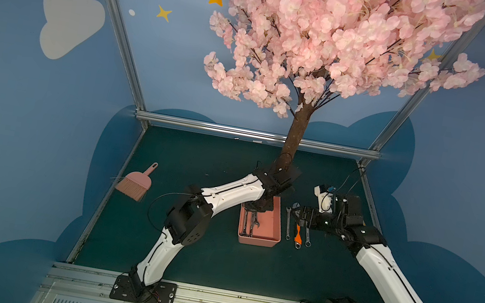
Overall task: Take out the wrench from the storage box
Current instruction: Pick up the wrench from the storage box, then place the wrench at the center of the board.
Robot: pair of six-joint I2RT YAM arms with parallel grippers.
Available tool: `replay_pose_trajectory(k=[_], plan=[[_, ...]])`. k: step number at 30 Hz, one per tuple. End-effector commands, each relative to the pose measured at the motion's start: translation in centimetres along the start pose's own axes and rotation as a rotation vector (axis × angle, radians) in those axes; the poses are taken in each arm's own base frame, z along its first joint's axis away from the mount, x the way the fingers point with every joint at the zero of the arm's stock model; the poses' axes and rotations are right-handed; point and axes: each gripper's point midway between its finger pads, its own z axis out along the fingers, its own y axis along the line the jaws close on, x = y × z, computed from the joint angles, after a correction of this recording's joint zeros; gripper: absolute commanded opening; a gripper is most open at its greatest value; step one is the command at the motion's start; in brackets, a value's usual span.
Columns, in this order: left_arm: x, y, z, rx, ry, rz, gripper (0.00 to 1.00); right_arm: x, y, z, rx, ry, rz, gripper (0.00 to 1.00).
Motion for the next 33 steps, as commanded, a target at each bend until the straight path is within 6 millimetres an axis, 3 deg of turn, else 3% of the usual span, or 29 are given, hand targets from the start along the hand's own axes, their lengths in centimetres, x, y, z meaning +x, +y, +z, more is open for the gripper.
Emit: replay_pose_trajectory(k=[1, 6, 10, 19, 23, 28, 33], plan=[[-0.8, 0.4, -3.4, 0.028, -0.003, 0.036, 0.03, -1.1, 0.7, -0.5, -0.022, -0.022, -0.018, 0.92], [-1.3, 0.7, -5.7, 0.037, 0.007, 0.073, 0.03, -1.3, 1.0, -0.5, -0.034, -0.021, -0.025, 0.92], [-1.2, 2.2, -7.5, 0.019, 0.025, 0.113, 0.03, -1.6, 2.4, -0.4, -0.110, -0.021, -0.049, 0.92], [-0.6, 7.2, -7.5, 0.010, 0.037, 0.108, 0.03, -1.6, 4.6, 0.8, -0.204, 0.014, -0.045, 0.93], [-0.5, 9.3, -6.3, 0.004, 0.022, 0.104, 0.03, -1.4, 5.7, 1.6, -0.207, 0.038, -0.066, 0.94], [0.4, 12.6, -1.9, -0.008, 0.042, 0.064, 0.03, -1.3, 7.1, 2.5, -0.209, 0.062, -0.092, 0.95], [0.6, 13.1, 1.2, 0.002, 0.042, 0.062, 0.03, -1.2, 7.7, 3.4, -0.206, 0.079, -0.095, 0.96]])
